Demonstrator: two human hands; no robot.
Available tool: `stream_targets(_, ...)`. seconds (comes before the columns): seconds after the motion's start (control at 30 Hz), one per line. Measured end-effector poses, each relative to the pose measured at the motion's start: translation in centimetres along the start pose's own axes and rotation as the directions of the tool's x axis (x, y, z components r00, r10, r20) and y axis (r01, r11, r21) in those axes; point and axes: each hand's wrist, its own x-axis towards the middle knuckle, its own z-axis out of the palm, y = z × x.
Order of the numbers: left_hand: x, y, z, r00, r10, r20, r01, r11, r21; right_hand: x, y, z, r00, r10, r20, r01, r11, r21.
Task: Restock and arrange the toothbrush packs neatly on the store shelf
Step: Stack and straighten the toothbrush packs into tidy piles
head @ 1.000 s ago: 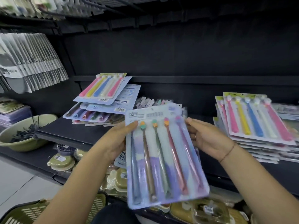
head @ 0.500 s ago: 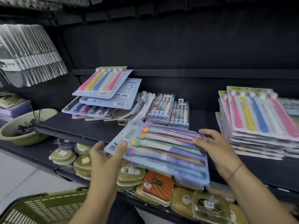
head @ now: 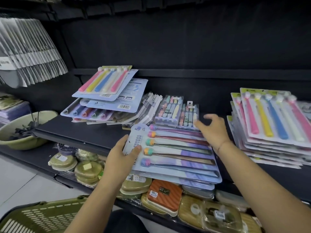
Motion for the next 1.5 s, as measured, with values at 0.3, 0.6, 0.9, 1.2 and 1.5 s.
stream_targets(0.3, 1.0, -0.8, -0.2, 1.000, -0.017, 0.002, 0.017, 1.000, -0.016, 8.1, -0.5, 2.3, 0.792, 0.418, 0.446, -0.576, 0.754, 0.315)
stream_targets(0.6, 1.4, -1.3, -0.1, 1.000, -0.027, -0.004, 0.027, 0.999, -0.019, 8.5, -3.4, 3.9, 0.839, 0.321, 0.439, -0.482, 0.813, 0.327)
stream_targets(0.9, 1.5, 0.3, -0.8, 0.998, -0.017, 0.053, 0.015, 0.999, 0.040, 7.8, -2.5, 2.6, 0.930, 0.367, 0.037, -0.361, 0.884, 0.298)
stream_targets(1.2, 4.4, 7.8, 2.3, 0.969, 0.113, 0.220, -0.075, 0.982, -0.174, 0.0, -6.7, 2.2, 0.941, 0.063, 0.332, -0.295, 0.637, 0.712)
stream_targets(1.5, 7.2, 6.6, 2.5, 0.994, -0.035, 0.099, 0.063, 0.953, -0.295, 5.3, -3.9, 3.7, 0.974, 0.039, 0.223, -0.093, 0.967, 0.236)
